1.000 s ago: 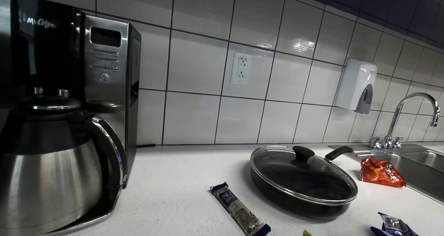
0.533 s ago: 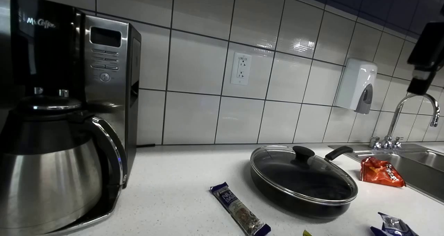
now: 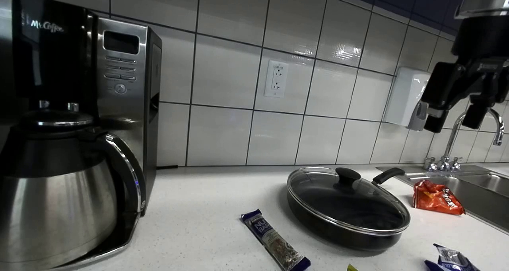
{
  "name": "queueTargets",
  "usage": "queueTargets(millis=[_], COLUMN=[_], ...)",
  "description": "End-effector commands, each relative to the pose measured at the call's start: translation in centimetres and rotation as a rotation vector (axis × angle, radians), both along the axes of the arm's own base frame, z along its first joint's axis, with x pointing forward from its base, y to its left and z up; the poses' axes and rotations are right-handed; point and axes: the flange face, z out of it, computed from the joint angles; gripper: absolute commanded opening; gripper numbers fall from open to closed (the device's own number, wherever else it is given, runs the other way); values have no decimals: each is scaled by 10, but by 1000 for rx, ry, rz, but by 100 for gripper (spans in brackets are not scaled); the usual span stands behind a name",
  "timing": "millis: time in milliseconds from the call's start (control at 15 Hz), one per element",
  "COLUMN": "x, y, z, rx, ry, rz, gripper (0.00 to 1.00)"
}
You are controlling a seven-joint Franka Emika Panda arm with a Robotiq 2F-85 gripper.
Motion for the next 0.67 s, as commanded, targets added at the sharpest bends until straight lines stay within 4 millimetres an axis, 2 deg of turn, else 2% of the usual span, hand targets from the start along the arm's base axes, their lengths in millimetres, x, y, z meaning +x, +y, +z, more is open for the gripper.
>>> queueTargets(millis=[0,600], x=[24,60], y=[8,18], z=[-11,-51], rx=[-12,-18], ry=[1,9], rz=[5,-15], gripper=[100,100])
